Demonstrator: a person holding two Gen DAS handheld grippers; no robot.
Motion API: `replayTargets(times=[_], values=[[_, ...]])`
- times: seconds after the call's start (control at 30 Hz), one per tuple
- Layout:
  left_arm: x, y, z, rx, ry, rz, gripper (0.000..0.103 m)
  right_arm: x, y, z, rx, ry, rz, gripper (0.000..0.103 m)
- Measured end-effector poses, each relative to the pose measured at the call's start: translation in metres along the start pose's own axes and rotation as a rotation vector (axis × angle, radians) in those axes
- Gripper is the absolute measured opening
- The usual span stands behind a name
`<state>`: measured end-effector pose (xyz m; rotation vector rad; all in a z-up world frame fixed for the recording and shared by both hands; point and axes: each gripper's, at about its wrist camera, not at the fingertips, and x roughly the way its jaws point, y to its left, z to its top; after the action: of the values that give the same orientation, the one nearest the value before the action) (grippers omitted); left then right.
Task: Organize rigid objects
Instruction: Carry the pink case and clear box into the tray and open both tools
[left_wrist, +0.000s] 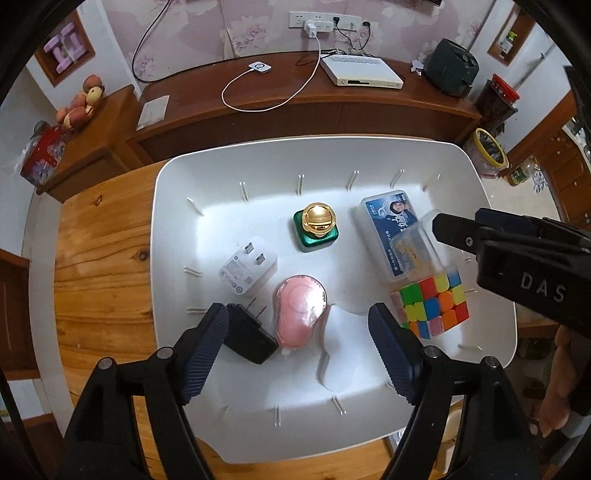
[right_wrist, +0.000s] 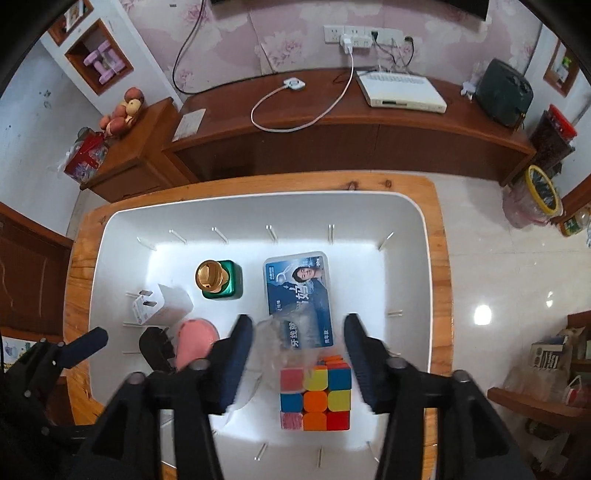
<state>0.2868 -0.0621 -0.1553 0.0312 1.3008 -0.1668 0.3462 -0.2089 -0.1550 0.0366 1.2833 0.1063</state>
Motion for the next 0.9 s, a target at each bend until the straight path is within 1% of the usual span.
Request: replayTargets(times=[0.13, 0.33, 0.5, 0.73, 0.9], values=[[-0.007, 0.000, -0.004, -0.010, -0.006, -0.006, 0.081, -0.010, 0.002, -0.003, -0.010, -0.020, 0.008, 0.055], [-0.021, -0.009, -0.015, 0.027, -0.028, 0.005, 0.081, -0.030, -0.001, -0.011, -0.012, -0.051, 0.022, 0.055], [-0.037, -0.015, -0.026, 0.044, -0.045, -0.016, 0.081, -0.049, -0.003, -0.023, -0.019, -0.089, 0.038, 0.055], [-0.059, -0.030, -0.045, 0.109, -0.075, -0.022, 0.081, -0.075, -0.008, -0.051, -0.002, -0.124, 0.047, 0.055], [-0.070, -0.041, -0.062, 0.144, -0.081, -0.043, 0.081, -0.092, -0.015, -0.080, 0.008, -0.148, 0.032, 0.055]])
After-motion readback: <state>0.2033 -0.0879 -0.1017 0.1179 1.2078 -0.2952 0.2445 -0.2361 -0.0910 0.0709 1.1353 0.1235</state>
